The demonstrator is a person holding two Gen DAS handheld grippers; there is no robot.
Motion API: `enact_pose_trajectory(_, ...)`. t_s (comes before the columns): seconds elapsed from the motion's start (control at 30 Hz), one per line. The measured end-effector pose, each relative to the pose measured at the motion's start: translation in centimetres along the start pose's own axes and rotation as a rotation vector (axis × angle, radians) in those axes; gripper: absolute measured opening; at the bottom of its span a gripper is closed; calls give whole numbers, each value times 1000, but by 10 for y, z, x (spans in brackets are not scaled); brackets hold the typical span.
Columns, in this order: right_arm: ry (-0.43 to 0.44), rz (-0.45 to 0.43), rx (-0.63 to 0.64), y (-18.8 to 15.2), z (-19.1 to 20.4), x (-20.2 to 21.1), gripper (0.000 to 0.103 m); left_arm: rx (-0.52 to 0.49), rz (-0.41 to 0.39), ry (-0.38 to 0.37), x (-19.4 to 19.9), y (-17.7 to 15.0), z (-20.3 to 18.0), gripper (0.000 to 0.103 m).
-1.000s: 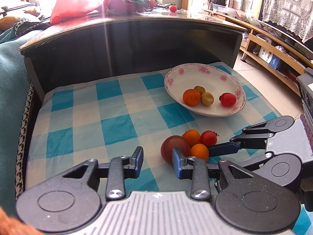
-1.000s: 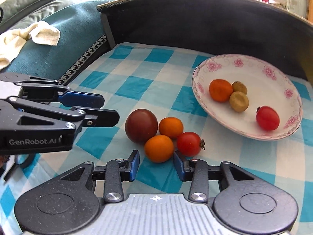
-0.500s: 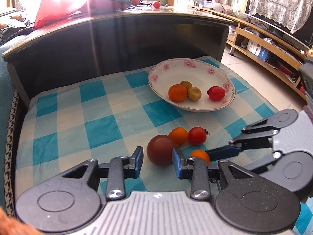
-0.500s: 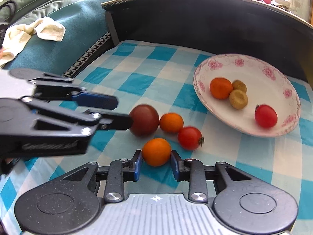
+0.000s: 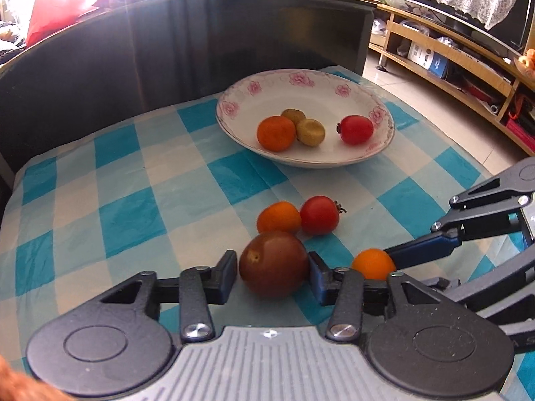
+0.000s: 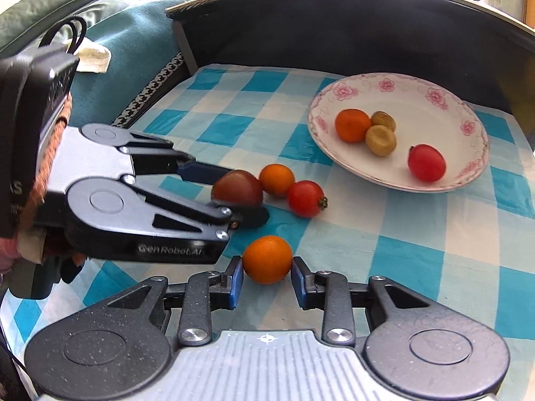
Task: Organize fruits
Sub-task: 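Grasp the dark purple tomato with the left tool while the right tool grasps a tangerine, then carry both fruits into the white bowl and open both tools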
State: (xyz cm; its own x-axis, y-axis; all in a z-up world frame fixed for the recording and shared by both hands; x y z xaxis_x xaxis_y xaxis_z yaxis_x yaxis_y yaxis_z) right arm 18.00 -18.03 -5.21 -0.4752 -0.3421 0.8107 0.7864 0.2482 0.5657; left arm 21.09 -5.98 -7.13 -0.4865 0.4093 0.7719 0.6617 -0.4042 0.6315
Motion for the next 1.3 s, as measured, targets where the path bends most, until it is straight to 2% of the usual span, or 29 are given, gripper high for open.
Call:
enact_pose_trajectory(0.27, -37, -5, 5, -5, -10, 7, 25, 41, 17, 36, 9, -5, -3, 49)
enact_pose_trajectory(0.4, -59, -23, 38, -9, -11, 17, 25, 75, 57, 48, 26, -21, -9, 49)
enact_pose_trajectory(0.5, -79, -22, 66, -16, -12, 19, 26, 46, 69, 83, 35, -36, -22, 49)
enact_pose_trajectory(0.6, -90, -16, 76, -21, -13, 17, 26, 28, 51, 122, 39, -46, -31, 49)
enact_pose_trajectory(0.77, -90, -32, 85, -23, -14, 17, 28, 43, 22, 115, 40, -48, -29, 50)
enact_pose_trajectory(0.8, -95, -35, 88, -23, -14, 17, 29, 42, 18, 113, 40, -47, -29, 49)
enact_pose_trajectory(0.9, -117, -54, 109, -21, -13, 17, 45, 22, -4, 111, 40, -46, -29, 50)
enact_pose_trajectory(0.97, -116, -62, 112, -20, -15, 16, 48, 12, -8, 106, 38, -47, -30, 50)
enact_pose_trajectory(1.2, -113, -45, 125, -18, -12, 7, 48, 17, -26, 110, 39, -49, -29, 51)
enact_pose_trajectory(1.3, -125, -38, 130, -17, -10, 7, 38, 26, -26, 111, 39, -49, -29, 51)
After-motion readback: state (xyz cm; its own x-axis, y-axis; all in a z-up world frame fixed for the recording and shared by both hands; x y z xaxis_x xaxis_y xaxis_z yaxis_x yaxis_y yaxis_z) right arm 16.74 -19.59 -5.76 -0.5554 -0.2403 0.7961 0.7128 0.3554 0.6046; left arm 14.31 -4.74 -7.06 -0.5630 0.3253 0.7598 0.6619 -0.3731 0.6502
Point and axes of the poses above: each gripper's, at about its wrist camera, not at the fingertips, and x roughly against the way its jaws point, z to its left, y to its top, the point moved 2 cm from there along -x, roughly the way its jaws point, and after that the axes turned 3 degrees about x, right-handed, at the moved point
